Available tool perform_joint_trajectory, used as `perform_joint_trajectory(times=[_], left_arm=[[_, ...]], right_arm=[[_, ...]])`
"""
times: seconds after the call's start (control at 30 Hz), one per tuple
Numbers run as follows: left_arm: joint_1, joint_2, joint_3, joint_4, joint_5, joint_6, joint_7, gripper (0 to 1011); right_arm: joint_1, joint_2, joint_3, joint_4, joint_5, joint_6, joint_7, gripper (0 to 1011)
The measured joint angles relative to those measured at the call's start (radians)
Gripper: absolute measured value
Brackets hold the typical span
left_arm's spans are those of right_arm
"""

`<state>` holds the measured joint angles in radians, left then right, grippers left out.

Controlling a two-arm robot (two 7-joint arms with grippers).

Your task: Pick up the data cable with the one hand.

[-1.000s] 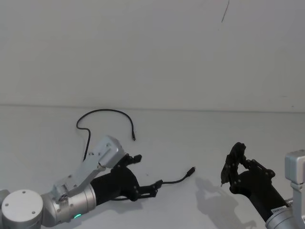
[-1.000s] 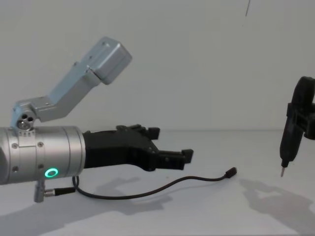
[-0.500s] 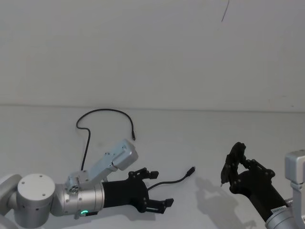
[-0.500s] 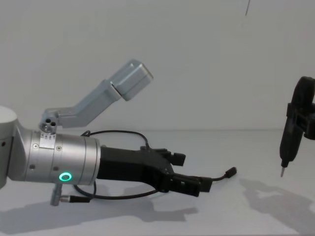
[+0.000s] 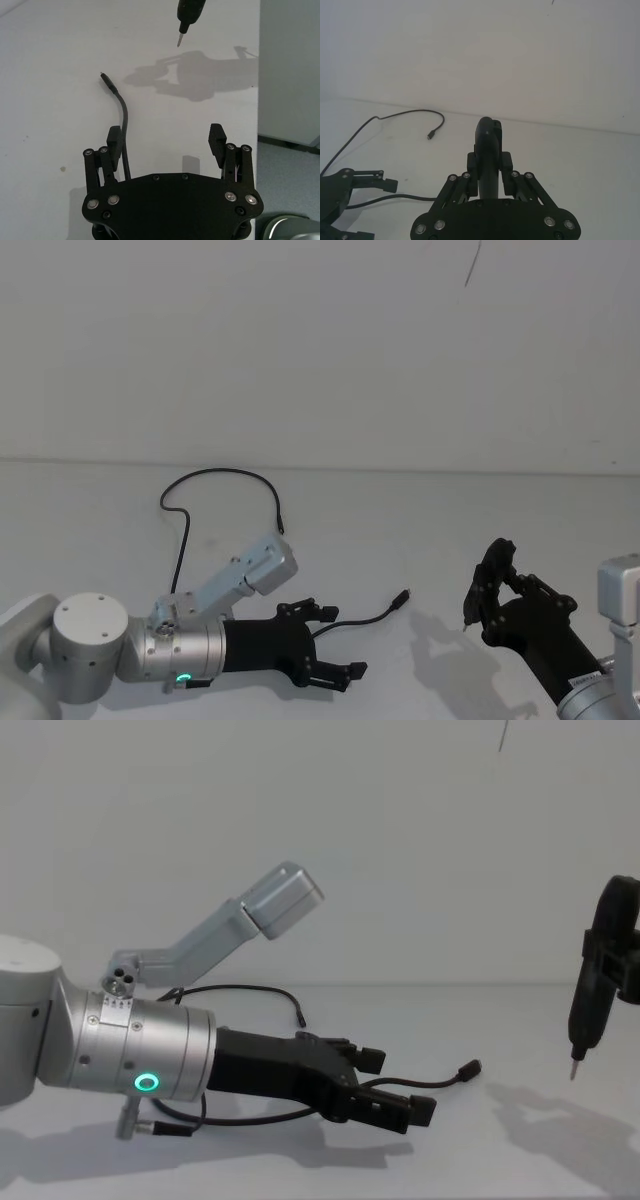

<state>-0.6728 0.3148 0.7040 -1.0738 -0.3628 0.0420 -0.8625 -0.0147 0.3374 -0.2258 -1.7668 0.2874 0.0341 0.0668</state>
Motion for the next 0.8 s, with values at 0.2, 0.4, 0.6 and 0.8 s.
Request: perform_joint_trajectory(times=[0.2,0.4,0.6,0.8], left_arm=[[-0.009,-0.008,0.006,0.022,-0.002,-0.011,0.001,1001],[-0.013,-0.018,0.009,0.039,-0.006,-0.023,0.018,1001],[-0.015,-0.026,0.009,0.057,-0.006,-0.033,0.033,1001],[-0.019,-0.034,0.008,0.079,-0.004,-0.041,0.044,1001]], right_arm=[[0.0,0.0,0.0,0.0,0.0,0.0,0.0,269],[0.0,0.0,0.0,0.0,0.0,0.0,0.0,269],[0.0,0.0,0.0,0.0,0.0,0.0,0.0,269],[0.0,0.0,0.0,0.0,0.0,0.0,0.0,269]])
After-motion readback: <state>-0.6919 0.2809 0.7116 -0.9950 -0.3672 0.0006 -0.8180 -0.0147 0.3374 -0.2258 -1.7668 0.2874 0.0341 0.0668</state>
